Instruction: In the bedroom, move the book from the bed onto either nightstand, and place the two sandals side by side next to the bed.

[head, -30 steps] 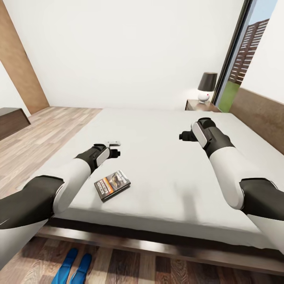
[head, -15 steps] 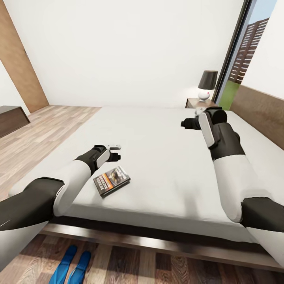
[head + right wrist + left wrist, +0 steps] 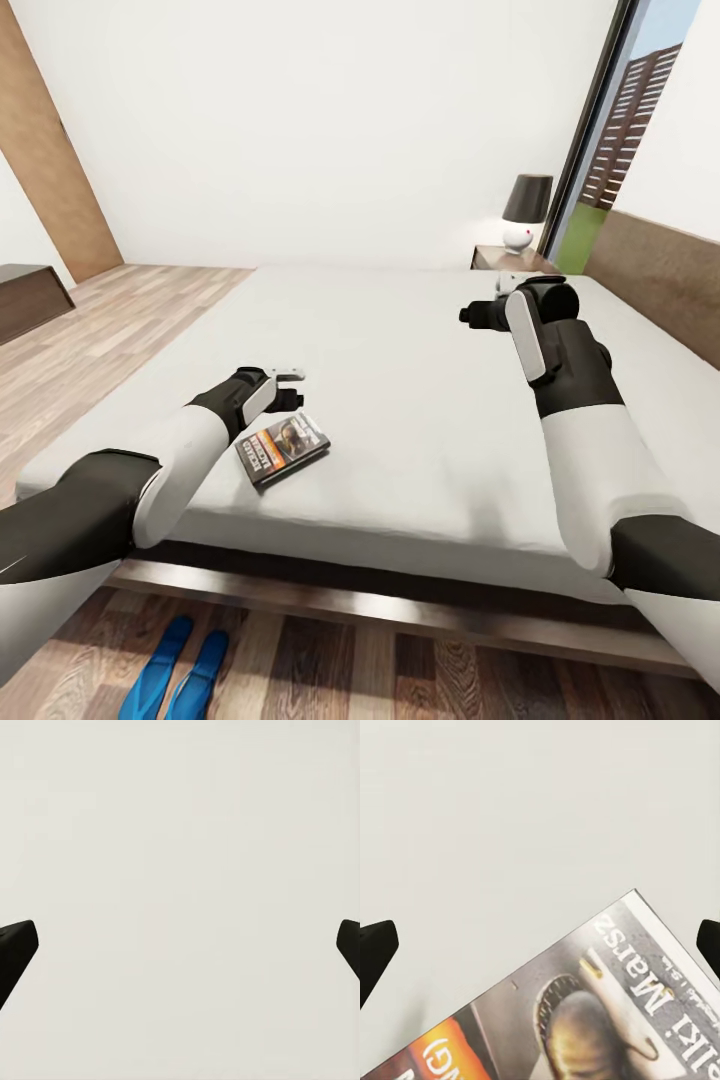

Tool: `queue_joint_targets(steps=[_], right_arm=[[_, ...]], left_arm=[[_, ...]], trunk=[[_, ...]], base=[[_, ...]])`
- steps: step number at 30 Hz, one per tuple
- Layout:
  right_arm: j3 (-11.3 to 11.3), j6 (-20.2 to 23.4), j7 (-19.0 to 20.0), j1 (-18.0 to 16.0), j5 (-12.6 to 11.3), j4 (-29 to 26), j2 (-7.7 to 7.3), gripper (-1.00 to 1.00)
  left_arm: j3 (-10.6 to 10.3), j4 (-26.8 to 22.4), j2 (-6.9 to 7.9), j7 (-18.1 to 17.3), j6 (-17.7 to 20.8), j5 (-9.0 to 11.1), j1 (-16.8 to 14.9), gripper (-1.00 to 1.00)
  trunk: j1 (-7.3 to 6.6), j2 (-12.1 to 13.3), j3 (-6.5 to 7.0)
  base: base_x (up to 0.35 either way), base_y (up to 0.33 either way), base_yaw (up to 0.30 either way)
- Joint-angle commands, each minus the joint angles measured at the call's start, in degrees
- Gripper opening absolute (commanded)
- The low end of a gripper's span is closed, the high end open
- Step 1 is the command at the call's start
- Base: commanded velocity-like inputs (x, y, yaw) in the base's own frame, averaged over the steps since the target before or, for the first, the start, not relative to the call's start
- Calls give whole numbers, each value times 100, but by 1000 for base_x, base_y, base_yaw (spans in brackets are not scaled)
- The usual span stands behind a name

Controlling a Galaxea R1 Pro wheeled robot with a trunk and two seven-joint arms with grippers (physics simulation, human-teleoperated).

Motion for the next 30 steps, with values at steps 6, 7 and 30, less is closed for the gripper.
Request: queue_joint_targets(steps=[6,7,30], right_arm=[[13,16,-58,-3,-59,-3,-4,100],[13,16,-58,-3,-59,-2,-5,100],[13,11,-58,-3,-69,19,-5,100]], left_arm=[[-30,-9,-6,34,24,84,-1,100],[-29,-9,-6,34,23,90,-1,100],[-63,-18,-68,-69,3,124,-1,100]], trunk=[[-1,-2,-5],[-1,-2,-5],[197,-363,-167]], base=[[0,0,0],[0,0,0],[0,0,0]])
